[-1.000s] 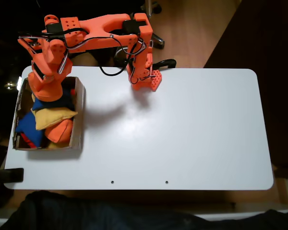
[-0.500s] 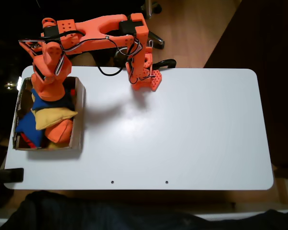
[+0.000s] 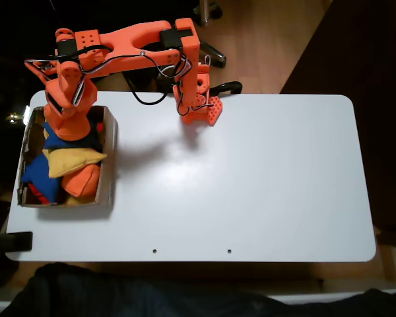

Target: Grasp a bag and put it in the box.

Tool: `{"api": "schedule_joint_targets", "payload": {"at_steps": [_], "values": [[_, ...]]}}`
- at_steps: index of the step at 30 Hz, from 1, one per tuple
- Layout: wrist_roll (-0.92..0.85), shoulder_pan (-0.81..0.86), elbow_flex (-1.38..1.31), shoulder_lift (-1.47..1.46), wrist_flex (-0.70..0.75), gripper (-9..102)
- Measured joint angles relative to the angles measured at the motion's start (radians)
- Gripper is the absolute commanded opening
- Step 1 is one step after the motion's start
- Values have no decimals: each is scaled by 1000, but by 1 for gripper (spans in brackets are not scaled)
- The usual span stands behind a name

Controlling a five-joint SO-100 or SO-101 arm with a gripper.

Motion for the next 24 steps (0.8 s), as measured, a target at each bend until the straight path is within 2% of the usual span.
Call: {"api": "schedule_joint_targets", "payload": {"at_steps": [3, 4, 5, 7, 19, 24], "values": [[-8, 0, -5, -8, 0, 15], [-9, 2, -6, -9, 2, 18], [-12, 2, -6, -12, 2, 27], [-12, 2, -6, -14, 2, 33], [-8, 8, -6, -31, 2, 35], [-8, 6, -6, -44, 2, 42]]}}
